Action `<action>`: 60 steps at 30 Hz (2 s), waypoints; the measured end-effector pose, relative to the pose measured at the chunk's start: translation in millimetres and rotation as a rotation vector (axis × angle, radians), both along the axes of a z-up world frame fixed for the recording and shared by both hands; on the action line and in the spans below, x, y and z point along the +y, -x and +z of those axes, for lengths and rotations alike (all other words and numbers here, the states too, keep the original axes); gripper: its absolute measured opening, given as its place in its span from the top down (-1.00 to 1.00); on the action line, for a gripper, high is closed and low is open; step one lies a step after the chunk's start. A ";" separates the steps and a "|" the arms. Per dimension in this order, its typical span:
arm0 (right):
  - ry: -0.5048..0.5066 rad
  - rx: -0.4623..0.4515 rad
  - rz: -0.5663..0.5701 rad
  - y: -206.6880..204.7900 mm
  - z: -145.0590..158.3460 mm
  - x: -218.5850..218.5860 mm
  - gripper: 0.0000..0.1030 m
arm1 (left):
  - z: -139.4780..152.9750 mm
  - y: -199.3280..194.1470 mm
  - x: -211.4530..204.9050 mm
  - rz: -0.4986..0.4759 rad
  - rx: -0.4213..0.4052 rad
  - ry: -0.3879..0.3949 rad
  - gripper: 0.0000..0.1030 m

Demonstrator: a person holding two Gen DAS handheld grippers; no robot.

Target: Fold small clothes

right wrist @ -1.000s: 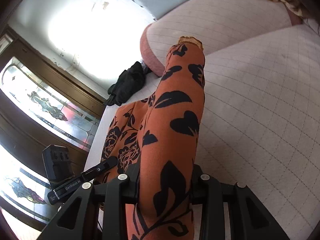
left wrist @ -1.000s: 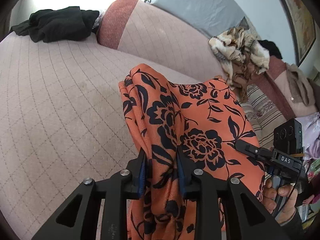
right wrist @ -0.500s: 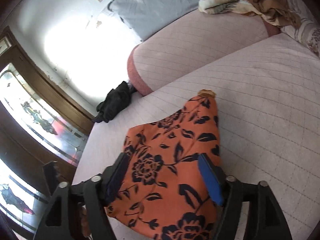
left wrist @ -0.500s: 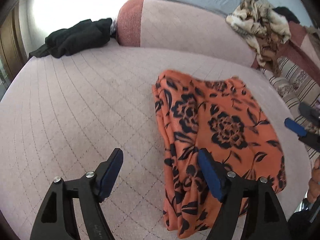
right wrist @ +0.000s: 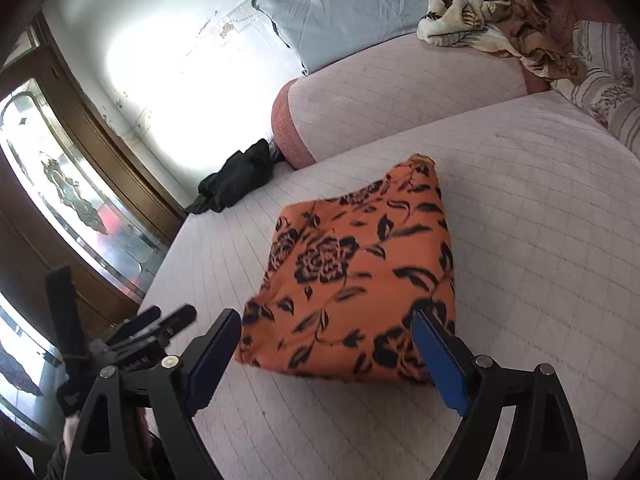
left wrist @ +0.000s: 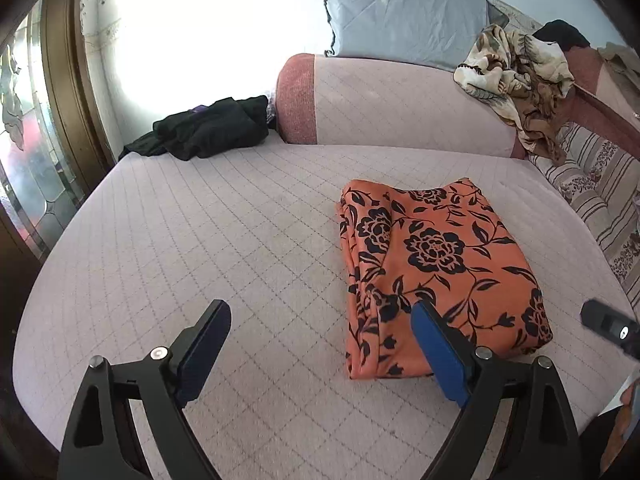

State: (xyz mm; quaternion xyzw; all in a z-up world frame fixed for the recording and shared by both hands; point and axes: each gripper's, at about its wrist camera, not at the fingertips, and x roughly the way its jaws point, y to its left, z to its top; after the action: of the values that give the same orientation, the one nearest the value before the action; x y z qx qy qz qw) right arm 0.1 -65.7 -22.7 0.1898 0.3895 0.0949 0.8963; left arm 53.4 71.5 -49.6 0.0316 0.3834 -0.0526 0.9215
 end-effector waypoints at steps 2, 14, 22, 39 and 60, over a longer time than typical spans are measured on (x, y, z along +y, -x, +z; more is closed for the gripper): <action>0.037 0.033 -0.017 22.1 -13.0 6.1 -0.74 | 3.9 18.6 -1.9 0.004 -0.012 -0.016 -0.79; 0.346 0.034 -0.076 64.8 -0.2 33.3 -0.82 | 21.8 72.2 -11.5 0.051 -0.036 -0.029 -0.81; 0.379 0.013 -0.094 67.0 15.1 34.8 -0.86 | 29.0 79.5 -9.7 0.045 -0.039 0.015 -0.81; 0.405 0.023 -0.071 60.7 12.3 42.3 -0.86 | 20.8 74.1 -6.3 0.052 -0.018 0.051 -0.89; 0.460 0.027 -0.043 47.9 16.0 49.3 -0.86 | 22.5 69.1 -20.7 0.012 -0.013 0.040 -0.89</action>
State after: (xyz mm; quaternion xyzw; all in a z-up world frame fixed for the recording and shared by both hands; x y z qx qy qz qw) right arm -47.9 -16.4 -6.7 -0.0102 0.4085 -0.0183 0.9125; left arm -15.7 50.8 -27.1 0.0113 0.3767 -0.0543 0.9247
